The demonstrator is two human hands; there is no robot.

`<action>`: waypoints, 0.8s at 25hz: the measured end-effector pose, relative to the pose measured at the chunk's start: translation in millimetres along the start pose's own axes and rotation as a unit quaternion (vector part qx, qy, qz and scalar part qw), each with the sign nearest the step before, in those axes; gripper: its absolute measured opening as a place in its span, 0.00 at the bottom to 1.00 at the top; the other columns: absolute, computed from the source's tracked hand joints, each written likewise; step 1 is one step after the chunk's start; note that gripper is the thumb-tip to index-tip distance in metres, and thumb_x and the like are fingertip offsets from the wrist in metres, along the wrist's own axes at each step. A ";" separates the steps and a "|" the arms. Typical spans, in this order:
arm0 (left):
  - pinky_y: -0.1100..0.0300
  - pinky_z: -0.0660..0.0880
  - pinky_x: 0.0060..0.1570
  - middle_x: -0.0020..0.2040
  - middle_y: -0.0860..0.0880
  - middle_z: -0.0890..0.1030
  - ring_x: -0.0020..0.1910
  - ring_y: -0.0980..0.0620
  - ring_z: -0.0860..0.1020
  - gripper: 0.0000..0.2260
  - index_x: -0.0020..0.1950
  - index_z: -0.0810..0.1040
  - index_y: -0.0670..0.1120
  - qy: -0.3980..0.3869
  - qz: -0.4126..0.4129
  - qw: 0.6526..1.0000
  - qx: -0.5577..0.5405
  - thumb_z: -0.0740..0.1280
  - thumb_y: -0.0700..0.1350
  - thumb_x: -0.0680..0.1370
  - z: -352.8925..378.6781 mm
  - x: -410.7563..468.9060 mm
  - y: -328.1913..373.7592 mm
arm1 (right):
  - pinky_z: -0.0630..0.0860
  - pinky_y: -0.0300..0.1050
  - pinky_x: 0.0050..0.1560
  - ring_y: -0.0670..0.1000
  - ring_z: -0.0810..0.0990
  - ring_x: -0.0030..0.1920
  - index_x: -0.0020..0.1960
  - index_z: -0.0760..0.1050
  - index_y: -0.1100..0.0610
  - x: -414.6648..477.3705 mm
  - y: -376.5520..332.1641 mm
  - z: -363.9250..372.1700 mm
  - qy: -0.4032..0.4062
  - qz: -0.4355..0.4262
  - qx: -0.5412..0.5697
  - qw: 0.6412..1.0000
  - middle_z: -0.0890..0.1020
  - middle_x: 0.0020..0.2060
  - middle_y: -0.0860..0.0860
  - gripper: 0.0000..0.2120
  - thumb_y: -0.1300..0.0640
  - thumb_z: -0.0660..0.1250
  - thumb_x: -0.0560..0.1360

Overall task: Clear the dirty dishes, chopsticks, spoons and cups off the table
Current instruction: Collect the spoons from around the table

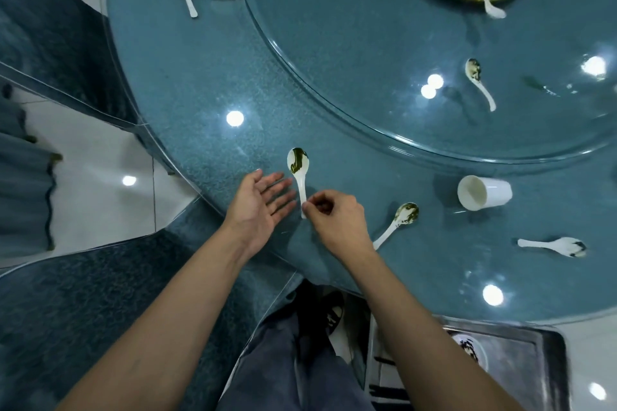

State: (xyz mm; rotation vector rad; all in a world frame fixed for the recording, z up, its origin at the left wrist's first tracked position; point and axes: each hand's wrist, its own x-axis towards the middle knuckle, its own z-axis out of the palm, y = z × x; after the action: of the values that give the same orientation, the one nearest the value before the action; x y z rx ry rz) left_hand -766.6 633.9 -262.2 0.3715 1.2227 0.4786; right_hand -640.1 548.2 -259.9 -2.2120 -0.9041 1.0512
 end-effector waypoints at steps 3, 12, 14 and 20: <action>0.50 0.76 0.61 0.66 0.42 0.80 0.64 0.43 0.79 0.22 0.72 0.73 0.42 -0.029 -0.012 0.999 0.009 0.53 0.54 0.85 24.6 -2.7 -10.5 | 0.75 0.34 0.42 0.40 0.80 0.36 0.42 0.81 0.49 -15.6 15.8 -19.1 0.004 0.007 0.016 1.000 0.82 0.33 0.42 0.04 0.53 0.72 0.76; 0.41 0.75 0.65 0.66 0.36 0.80 0.66 0.35 0.78 0.24 0.72 0.72 0.39 -0.097 -0.055 0.994 0.004 0.55 0.54 0.84 64.4 -11.3 -36.2 | 0.76 0.37 0.40 0.41 0.80 0.36 0.44 0.82 0.51 -40.8 60.8 -57.2 0.065 0.055 0.030 0.996 0.82 0.33 0.43 0.08 0.48 0.70 0.78; 0.41 0.75 0.65 0.67 0.36 0.79 0.67 0.34 0.77 0.24 0.72 0.72 0.39 -0.101 -0.060 0.993 0.009 0.56 0.54 0.84 71.5 -12.3 -40.8 | 0.75 0.40 0.42 0.44 0.81 0.38 0.44 0.82 0.53 -42.9 77.1 -66.7 0.107 0.089 0.029 0.990 0.83 0.35 0.44 0.09 0.49 0.69 0.78; 0.42 0.75 0.65 0.66 0.36 0.80 0.66 0.35 0.77 0.24 0.70 0.74 0.39 -0.108 -0.068 0.991 0.039 0.55 0.55 0.84 76.8 -12.9 -50.4 | 0.78 0.47 0.47 0.53 0.83 0.46 0.47 0.81 0.52 -35.9 109.2 -74.3 0.167 0.208 0.009 0.964 0.85 0.41 0.48 0.12 0.44 0.69 0.77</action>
State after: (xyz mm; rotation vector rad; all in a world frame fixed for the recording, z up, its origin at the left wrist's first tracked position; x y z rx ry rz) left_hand -689.2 583.2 -254.7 0.3929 1.0491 0.2656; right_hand -559.5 439.0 -277.0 -2.5244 -0.2876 0.8118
